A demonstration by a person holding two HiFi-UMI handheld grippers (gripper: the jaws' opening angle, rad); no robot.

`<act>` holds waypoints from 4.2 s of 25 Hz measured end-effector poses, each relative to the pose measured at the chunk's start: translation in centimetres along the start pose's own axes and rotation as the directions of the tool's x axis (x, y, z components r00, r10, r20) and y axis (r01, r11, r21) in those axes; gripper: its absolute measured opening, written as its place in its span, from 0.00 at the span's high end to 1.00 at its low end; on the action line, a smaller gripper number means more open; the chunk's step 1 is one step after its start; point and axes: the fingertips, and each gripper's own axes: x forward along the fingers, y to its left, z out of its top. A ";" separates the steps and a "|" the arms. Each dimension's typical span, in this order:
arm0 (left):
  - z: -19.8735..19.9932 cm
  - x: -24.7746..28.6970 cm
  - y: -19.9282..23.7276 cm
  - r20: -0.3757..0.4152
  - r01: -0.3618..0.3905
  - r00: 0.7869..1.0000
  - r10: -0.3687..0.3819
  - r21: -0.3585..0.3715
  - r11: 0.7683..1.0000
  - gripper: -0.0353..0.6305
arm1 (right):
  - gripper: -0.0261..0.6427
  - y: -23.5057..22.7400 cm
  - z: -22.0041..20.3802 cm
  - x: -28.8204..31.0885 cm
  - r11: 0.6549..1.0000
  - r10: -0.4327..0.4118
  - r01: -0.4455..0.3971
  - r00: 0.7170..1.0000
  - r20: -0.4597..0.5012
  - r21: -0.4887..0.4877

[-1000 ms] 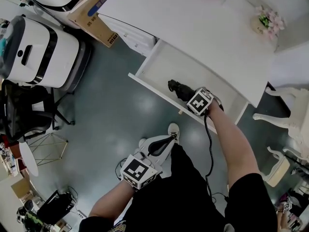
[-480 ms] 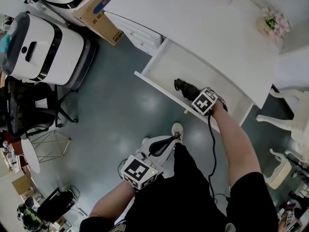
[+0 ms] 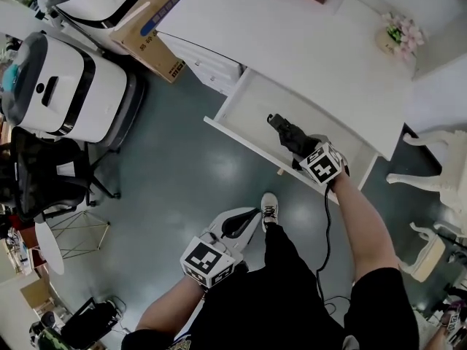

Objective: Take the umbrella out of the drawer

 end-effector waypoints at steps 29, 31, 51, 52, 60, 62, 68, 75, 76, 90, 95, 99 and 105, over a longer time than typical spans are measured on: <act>3.8 -12.6 -2.2 0.076 0.133 0.986 -0.148 0.173 0.976 0.95 | 0.52 12.7 10.3 -29.9 0.828 -0.408 -0.063 0.615 0.675 0.558; 3.9 -13.8 -2.4 0.086 0.137 0.984 -0.154 0.180 0.974 0.95 | 0.52 14.7 10.6 -31.4 0.827 -0.420 -0.066 0.587 0.692 0.558; 0.3 -23.3 -4.7 0.078 0.209 0.970 -0.230 0.213 0.954 0.95 | 0.51 32.2 5.9 -36.7 0.759 -0.531 -0.072 0.506 0.679 0.647; 0.2 -23.4 -5.0 0.080 0.212 0.969 -0.233 0.211 0.954 0.95 | 0.51 32.7 5.5 -36.9 0.760 -0.531 -0.068 0.508 0.678 0.646; -1.4 -23.6 -9.1 0.088 0.217 0.967 -0.239 0.210 0.953 0.95 | 0.51 35.6 2.4 -38.5 0.778 -0.494 -0.090 0.523 0.695 0.622; -1.9 -23.3 -10.5 0.093 0.208 0.969 -0.230 0.207 0.956 0.95 | 0.51 35.9 1.4 -39.1 0.784 -0.480 -0.100 0.527 0.701 0.612; -3.9 -22.8 -15.3 0.123 0.171 0.973 -0.196 0.191 0.967 0.95 | 0.51 37.1 -2.7 -41.1 0.810 -0.437 -0.112 0.541 0.719 0.576; -6.8 -22.9 -19.5 0.145 0.128 0.978 -0.153 0.169 0.977 0.95 | 0.51 39.0 -6.3 -42.4 0.837 -0.368 -0.147 0.561 0.741 0.527; -7.1 -22.9 -19.9 0.149 0.121 0.978 -0.146 0.166 0.979 0.95 | 0.51 39.2 -6.7 -42.4 0.840 -0.357 -0.155 0.564 0.744 0.520; -10.3 -22.8 -23.8 0.177 0.061 0.980 -0.087 0.148 0.987 0.95 | 0.51 40.8 -10.0 -42.7 0.873 -0.271 -0.188 0.582 0.767 0.451; -10.1 -23.3 -24.0 0.180 0.050 0.981 -0.076 0.148 0.988 0.95 | 0.51 41.0 -9.9 -43.0 0.876 -0.263 -0.189 0.584 0.768 0.444; -9.8 -23.2 -24.1 0.180 0.048 0.981 -0.076 0.158 0.986 0.95 | 0.51 41.1 -9.7 -43.2 0.879 -0.258 -0.191 0.581 0.772 0.437; -10.0 -23.1 -24.5 0.178 0.062 0.980 -0.091 0.161 0.985 0.95 | 0.51 41.2 -10.3 -43.0 0.876 -0.262 -0.193 0.577 0.773 0.441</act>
